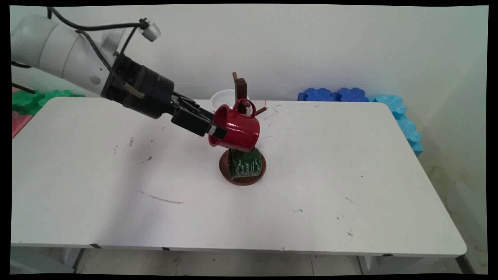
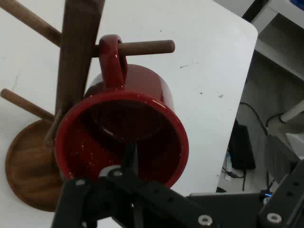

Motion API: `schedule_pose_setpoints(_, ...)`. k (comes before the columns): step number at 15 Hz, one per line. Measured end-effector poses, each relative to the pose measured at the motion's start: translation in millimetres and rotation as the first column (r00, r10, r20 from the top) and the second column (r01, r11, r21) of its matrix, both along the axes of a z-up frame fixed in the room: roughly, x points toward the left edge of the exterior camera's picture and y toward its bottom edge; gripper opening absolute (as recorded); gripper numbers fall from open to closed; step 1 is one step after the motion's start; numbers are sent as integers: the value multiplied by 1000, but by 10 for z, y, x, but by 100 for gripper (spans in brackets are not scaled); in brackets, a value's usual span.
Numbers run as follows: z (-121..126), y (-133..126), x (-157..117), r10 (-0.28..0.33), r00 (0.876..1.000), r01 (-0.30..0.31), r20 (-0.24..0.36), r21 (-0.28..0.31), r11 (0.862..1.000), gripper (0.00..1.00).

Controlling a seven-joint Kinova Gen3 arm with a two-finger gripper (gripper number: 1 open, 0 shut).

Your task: Pick up the red mug from the rack

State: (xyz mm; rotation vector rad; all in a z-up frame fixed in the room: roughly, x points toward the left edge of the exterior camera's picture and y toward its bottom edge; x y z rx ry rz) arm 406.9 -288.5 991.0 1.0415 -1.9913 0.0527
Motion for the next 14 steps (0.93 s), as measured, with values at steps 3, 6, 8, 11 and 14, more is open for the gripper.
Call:
schedule_pose_setpoints(3,-54,-13,-39,-4,1000,4,-9,0,1000,100)
schedule_pose_setpoints(6,-83,-32,-69,-10,1000,10,-15,-6,1000,100)
schedule_pose_setpoints(8,-97,-43,-85,-14,1000,14,-16,-12,1000,100)
schedule_pose_setpoints(11,-116,-51,-95,-20,1000,20,-14,-16,1000,100)
schedule_pose_setpoints(14,-141,-55,-99,-27,1000,26,-8,-18,999,100)
